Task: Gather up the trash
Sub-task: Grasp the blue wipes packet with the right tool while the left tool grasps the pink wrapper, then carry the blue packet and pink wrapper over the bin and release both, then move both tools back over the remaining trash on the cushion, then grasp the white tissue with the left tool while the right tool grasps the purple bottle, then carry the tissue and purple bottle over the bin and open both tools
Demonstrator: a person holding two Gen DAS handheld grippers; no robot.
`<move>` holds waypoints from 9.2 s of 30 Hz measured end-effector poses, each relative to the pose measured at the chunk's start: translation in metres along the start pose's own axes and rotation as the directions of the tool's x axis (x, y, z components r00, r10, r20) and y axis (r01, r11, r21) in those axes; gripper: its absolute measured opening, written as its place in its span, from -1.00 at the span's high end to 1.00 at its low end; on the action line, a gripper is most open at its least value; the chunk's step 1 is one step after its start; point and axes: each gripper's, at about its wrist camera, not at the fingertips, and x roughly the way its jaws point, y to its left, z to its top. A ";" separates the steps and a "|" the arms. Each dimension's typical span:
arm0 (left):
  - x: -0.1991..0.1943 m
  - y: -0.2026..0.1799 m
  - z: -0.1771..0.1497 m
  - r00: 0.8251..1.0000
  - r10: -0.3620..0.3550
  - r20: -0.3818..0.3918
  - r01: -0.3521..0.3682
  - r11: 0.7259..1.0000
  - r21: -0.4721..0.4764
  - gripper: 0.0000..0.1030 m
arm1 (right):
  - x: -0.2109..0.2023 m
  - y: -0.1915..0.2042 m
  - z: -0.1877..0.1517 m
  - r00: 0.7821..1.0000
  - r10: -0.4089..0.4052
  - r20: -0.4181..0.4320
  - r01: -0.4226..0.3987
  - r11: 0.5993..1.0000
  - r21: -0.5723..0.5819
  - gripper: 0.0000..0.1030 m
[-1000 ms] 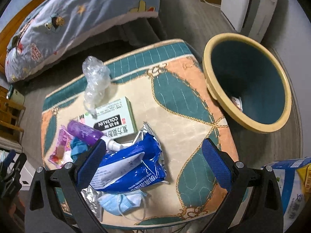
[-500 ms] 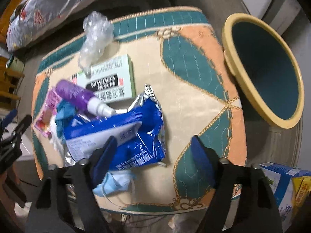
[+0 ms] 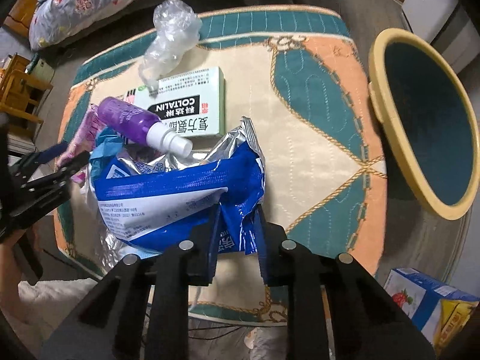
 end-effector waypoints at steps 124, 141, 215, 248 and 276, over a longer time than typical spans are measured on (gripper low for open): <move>-0.154 -0.086 0.044 0.931 -0.050 0.360 0.046 0.999 0.021 -0.90 | -0.120 -0.087 0.023 0.911 -0.090 0.403 0.044 0.992 0.122 -0.89; -0.120 -0.001 0.027 0.955 0.002 0.298 0.014 0.999 -0.049 -0.90 | -0.045 0.032 0.047 0.968 -0.024 0.251 0.040 0.998 -0.058 -0.89; -0.110 -0.068 0.022 0.935 -0.141 0.327 0.088 0.981 0.172 0.77 | -0.092 0.000 0.041 0.927 0.078 0.367 -0.112 0.991 0.073 0.38; -0.097 -0.244 0.075 0.904 -0.307 0.298 0.182 0.906 0.382 0.77 | -0.126 -0.222 0.007 0.901 -0.109 0.420 -0.065 0.923 0.379 0.38; -0.029 -0.352 0.089 0.930 -0.337 0.148 0.235 0.852 0.469 0.76 | -0.086 -0.281 -0.010 0.957 -0.152 0.247 0.020 0.884 0.467 0.37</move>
